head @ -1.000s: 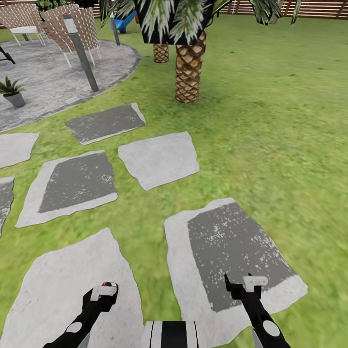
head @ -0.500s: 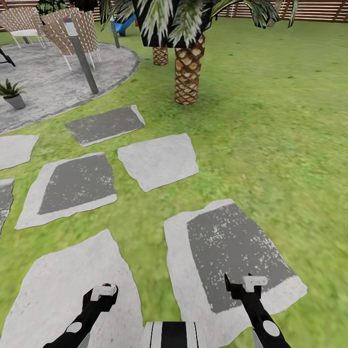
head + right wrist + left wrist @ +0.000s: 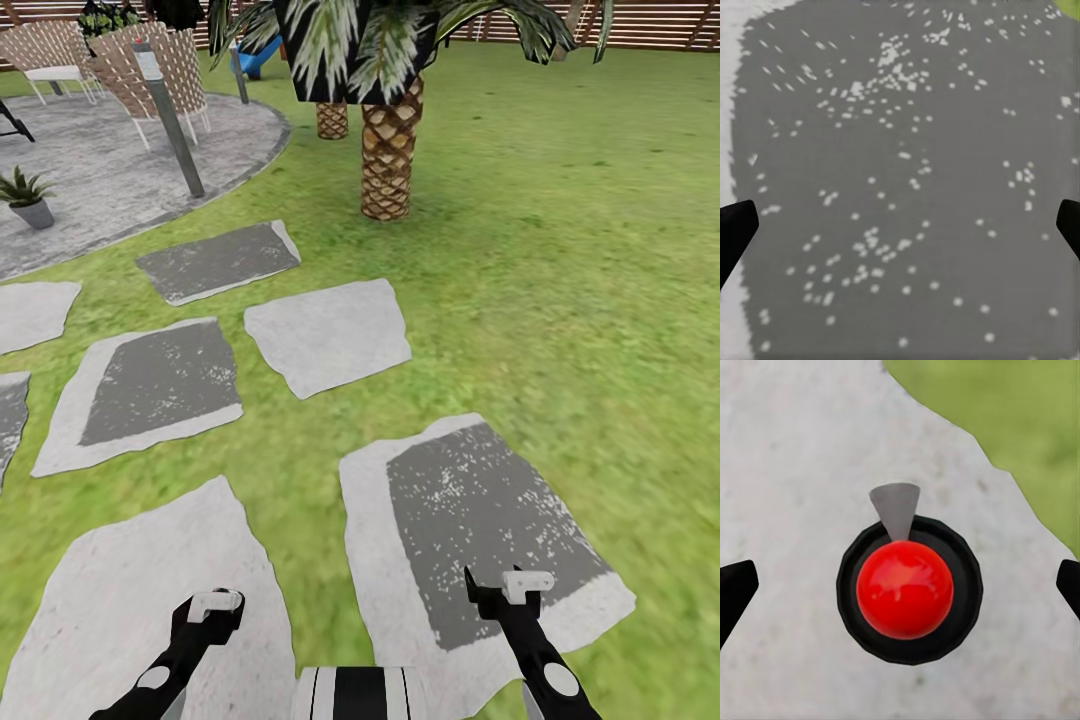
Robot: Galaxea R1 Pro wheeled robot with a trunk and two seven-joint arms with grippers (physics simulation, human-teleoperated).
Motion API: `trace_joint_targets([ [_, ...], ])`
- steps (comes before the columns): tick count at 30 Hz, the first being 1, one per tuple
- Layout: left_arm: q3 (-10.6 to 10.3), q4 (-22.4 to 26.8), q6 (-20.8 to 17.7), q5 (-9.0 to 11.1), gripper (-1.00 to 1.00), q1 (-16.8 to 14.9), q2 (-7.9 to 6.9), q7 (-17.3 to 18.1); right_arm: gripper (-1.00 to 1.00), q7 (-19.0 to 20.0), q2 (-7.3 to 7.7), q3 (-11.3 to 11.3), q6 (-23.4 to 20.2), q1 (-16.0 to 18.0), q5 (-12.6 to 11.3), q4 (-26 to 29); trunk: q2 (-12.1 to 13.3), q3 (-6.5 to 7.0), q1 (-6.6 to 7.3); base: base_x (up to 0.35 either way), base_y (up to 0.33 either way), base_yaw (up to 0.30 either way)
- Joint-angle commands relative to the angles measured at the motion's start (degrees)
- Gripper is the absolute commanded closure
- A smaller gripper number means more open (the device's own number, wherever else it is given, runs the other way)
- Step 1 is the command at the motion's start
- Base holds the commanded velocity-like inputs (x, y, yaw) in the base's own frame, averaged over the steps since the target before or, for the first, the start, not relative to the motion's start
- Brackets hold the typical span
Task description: Pick up the pesticide atomizer in the garden and spray insectifuge to fully cover both potted plants in the garden.
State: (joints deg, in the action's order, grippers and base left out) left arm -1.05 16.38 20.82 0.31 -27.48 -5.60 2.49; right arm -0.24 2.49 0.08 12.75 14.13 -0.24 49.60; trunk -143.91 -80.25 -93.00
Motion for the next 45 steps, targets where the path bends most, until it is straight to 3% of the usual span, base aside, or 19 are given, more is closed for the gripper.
trace_joint_targets([
  [1, -0.09, -0.06, 0.18, 0.04, -1.00, -0.03, -0.02, 0.12, -1.00, -0.02, 0.00, 0.01, 0.17, 0.02, -0.02, -0.03, -0.01, -0.03, 0.01, 0.000, 0.000, 0.000],
  [9, -0.09, -0.12, 0.18, 0.04, -1.00, 0.05, -0.02, 0.15, -1.00, -0.02, 0.00, 0.01, 0.17, 0.02, -0.02, -0.03, -0.01, -0.03, 0.01, 0.000, 0.000, 0.000],
  [10, -0.09, -0.12, 0.18, 0.04, 1.00, 0.06, -0.02, 0.13, -1.00, -0.02, 0.01, 0.01, 0.17, 0.02, -0.02, -0.03, -0.01, -0.03, 0.01, 0.000, 0.000, 0.000],
  [39, -0.09, -0.03, 0.24, 0.04, 1.00, 0.08, 0.07, 0.15, -1.00, -0.02, 0.00, 0.01, 0.17, 0.02, -0.02, -0.03, -0.01, -0.03, 0.01, 0.000, 0.000, 0.000],
  [45, -0.09, -0.03, 0.54, 0.04, 1.00, 0.13, 0.07, 0.15, -1.00, -0.02, 0.03, 0.01, 0.17, 0.02, -0.02, -0.03, 0.07, 1.30, 0.16, 0.000, 0.000, 0.000],
])
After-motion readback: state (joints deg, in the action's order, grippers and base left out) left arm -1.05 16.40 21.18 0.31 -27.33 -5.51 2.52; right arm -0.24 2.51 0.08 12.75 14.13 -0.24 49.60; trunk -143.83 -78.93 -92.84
